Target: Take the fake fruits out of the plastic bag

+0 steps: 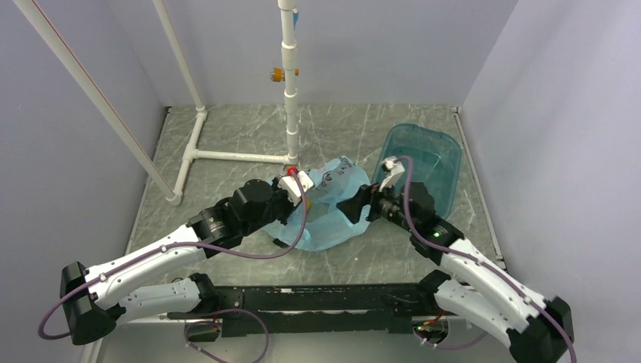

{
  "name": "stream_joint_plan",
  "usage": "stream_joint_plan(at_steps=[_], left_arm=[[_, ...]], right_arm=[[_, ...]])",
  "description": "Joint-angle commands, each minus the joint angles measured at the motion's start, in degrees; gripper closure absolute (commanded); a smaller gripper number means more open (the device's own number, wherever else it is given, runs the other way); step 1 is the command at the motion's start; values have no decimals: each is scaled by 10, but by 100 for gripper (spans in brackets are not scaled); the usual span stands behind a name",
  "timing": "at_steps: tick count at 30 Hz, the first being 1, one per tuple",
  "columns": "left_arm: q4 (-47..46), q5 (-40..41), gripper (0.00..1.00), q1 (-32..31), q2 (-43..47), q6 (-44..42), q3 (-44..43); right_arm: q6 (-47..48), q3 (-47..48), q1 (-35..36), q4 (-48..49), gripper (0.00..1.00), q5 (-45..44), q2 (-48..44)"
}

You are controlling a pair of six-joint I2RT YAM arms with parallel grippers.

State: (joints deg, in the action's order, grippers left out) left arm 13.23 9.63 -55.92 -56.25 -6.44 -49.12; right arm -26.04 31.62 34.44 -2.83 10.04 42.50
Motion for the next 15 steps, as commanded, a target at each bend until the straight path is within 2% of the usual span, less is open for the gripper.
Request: stream_joint_plan(at_steps=[1, 3, 8, 12, 15], left_arm=[[-12, 20, 100, -4, -1, -7, -18], [-12, 27, 100, -4, 0, -8, -16], [-9, 34, 100, -7, 0, -9, -17], [-7, 30, 100, -8, -4, -10, -21], [-3, 25, 100, -8, -9, -9, -25]], right_arm=[[-11, -21, 33, 96, 12, 35, 66], [-16, -45, 61, 124, 14, 29, 87], [-56, -111, 146, 153, 15, -58, 104], [-114, -174, 236, 211, 17, -105, 116], [-158, -193, 330, 245, 17, -172, 147]])
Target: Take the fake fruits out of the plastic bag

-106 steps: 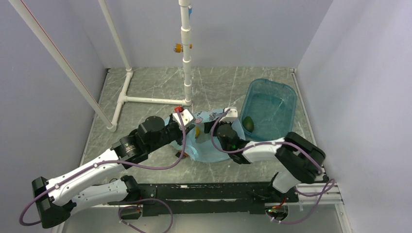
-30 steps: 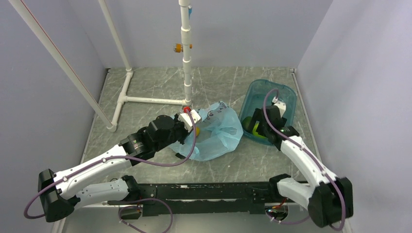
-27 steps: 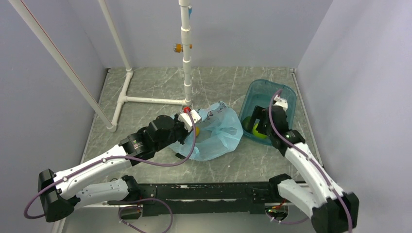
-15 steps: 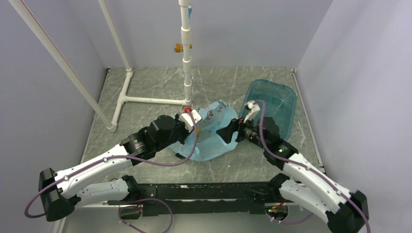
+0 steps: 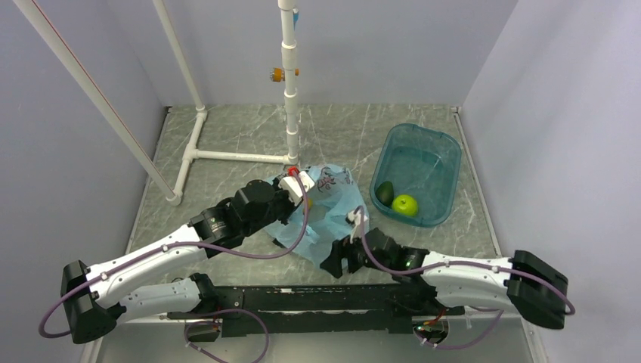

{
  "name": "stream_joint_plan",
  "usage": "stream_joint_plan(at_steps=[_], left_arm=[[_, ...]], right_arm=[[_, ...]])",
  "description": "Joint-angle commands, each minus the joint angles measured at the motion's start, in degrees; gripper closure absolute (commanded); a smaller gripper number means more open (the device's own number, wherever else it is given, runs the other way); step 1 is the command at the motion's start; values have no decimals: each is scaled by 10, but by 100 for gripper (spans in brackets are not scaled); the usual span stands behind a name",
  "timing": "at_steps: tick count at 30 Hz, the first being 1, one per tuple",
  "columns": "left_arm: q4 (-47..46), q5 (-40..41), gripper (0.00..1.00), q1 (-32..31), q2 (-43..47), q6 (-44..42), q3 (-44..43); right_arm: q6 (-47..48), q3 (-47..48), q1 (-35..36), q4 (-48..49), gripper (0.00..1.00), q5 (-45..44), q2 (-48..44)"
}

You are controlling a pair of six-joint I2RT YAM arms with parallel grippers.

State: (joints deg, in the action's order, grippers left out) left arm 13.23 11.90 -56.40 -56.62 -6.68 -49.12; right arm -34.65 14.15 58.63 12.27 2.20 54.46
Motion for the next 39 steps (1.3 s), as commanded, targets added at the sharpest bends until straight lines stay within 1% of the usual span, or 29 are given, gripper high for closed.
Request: stream_joint_plan(at_steps=[1, 2, 4, 7, 9, 13, 14, 16, 19, 22, 24, 28, 29, 31, 34, 37, 39], left_arm=[[-3, -1, 100, -4, -5, -5, -25], [-2, -2, 100, -4, -5, -6, -25], [-3, -4, 100, -4, -3, -8, -24], [-5, -12, 100, -5, 1, -12, -21], [-4, -9, 100, -7, 5, -13, -20], [-10, 0, 100, -10, 17, -17, -14], [-11, 0, 100, -10, 20, -17, -12], [-14, -1, 100, -11, 25, -19, -11], [-14, 1, 100, -11, 27, -19, -11], [-14, 3, 100, -12, 31, -19, -11], [-17, 5, 100, -12, 34, -18, -8], [-20, 13, 100, -15, 38, -20, -4], [-19, 14, 100, -15, 38, -20, -4], [-19, 12, 100, -16, 38, -21, -4], [-20, 10, 100, -16, 37, -21, -5], [-19, 11, 100, -18, 34, -22, -5], [-17, 14, 100, -18, 33, -22, -7]], right_arm=[[-86, -19, 120, 106, 17, -118, 43], [-99, -14, 148, 119, 17, -143, 72], [-112, 4, 191, 156, 17, -158, 122], [-103, 60, 227, 150, 17, -178, 168], [-92, 80, 231, 141, 17, -201, 157], [-97, 111, 230, 40, 17, -329, 89], [-88, 118, 230, 21, 17, -357, 76], [-53, 133, 228, 13, 20, -383, 57], [-1, 161, 223, 15, 20, -407, 65], [12, 197, 195, -1, 25, -427, 109], [17, 203, 172, 7, 27, -429, 132], [33, 180, 96, 74, 30, -350, 168], [53, 172, 82, 109, 29, -331, 176], [96, 163, 59, 160, 24, -286, 196], [142, 180, 25, 201, 20, -232, 240], [127, 206, 21, 169, 22, -233, 267], [122, 171, 21, 223, 22, -203, 258]])
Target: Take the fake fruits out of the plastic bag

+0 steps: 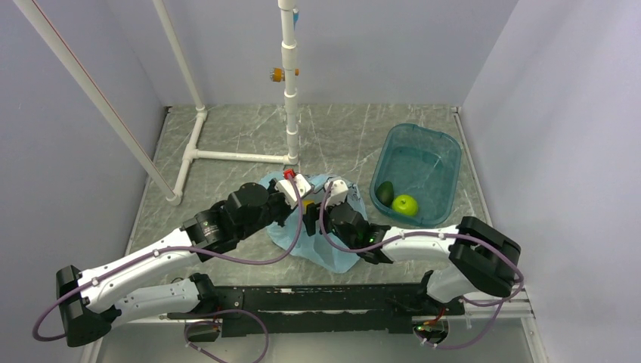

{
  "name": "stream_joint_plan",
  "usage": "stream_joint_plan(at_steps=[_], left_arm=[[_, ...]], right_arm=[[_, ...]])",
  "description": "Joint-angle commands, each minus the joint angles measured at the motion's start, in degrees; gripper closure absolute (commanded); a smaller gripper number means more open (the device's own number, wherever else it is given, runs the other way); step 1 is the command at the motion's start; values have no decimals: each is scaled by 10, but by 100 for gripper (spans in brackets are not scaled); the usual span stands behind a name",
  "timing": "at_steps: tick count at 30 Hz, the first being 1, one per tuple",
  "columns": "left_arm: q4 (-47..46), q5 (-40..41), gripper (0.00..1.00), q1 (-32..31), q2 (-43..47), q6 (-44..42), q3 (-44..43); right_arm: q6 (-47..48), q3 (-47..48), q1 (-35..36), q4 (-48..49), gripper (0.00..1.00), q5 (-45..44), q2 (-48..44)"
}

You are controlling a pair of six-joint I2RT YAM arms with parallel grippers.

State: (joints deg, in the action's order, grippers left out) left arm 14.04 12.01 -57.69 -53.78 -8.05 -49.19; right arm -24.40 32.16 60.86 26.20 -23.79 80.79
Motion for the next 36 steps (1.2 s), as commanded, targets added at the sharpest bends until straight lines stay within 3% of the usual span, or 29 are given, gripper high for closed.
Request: stream_joint_plan(at_steps=[1, 9, 17, 24, 32, 36], left_arm=[[-25, 14, 100, -5, 4, -10, -6], [-21, 19, 100, -5, -5, -13, -11], [-21, 23, 100, -6, -7, -14, -10], [-21, 37, 100, -5, -4, -15, -6], [-22, 31, 100, -6, -4, -14, -8], [-21, 24, 100, -6, -7, -12, -10]], right_arm=[[18, -26, -1, 106, 22, 76, -12], [3, -75, 22, 36, 13, 210, -141], [-73, -94, 34, 93, 11, 382, -162], [-70, -111, 54, 30, 14, 303, -221], [-88, -171, 53, -100, 14, 176, -390], [-66, -143, 52, -143, 21, 104, -380]])
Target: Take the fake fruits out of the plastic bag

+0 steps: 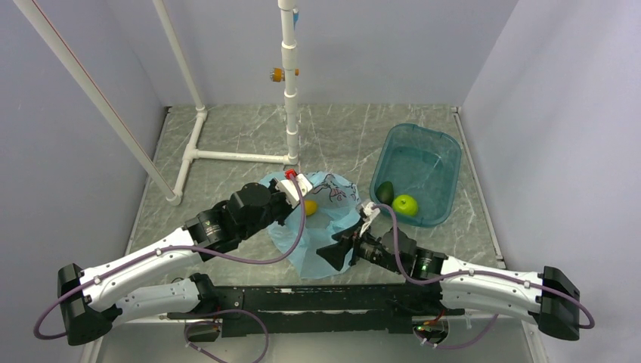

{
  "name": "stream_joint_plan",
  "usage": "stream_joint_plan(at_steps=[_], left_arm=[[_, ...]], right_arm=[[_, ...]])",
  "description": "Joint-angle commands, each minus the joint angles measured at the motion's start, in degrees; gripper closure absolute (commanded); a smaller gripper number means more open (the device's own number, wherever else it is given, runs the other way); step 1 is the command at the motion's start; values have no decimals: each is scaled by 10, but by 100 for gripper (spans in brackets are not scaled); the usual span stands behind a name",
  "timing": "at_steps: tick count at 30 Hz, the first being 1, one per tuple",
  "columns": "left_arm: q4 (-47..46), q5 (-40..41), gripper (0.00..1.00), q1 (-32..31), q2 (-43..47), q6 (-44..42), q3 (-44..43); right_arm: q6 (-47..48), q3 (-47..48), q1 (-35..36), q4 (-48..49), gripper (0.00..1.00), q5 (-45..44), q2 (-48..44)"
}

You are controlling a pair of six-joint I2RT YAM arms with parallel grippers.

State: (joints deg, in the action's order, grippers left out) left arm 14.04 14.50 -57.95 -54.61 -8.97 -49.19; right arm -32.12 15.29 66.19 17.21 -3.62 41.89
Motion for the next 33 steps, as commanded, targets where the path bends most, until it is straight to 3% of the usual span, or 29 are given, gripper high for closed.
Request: stream_joint_plan(at_steps=[1, 5, 9, 14, 19, 25, 33], left_arm=[[-20, -1, 100, -4, 0, -2, -10], [-19, 5, 100, -6, -2, -2, -10], [-21, 12, 100, -8, 1, -5, -7], [-24, 15, 100, -11, 5, -6, -4], [-23, 14, 100, -13, 4, -8, -4], [-23, 13, 100, -13, 4, -7, -6], [-24, 12, 100, -13, 4, -8, -6]], right_arm=[[18, 36, -1, -52, 24, -115, 28], [41, 92, -3, -24, 36, -174, 128], [73, 143, -18, 37, 36, -210, 237], [115, 178, -74, 138, 34, -164, 363], [162, 217, -93, 210, 28, -115, 455], [176, 248, -104, 268, 12, -71, 541], [138, 262, -102, 311, 3, -62, 604]])
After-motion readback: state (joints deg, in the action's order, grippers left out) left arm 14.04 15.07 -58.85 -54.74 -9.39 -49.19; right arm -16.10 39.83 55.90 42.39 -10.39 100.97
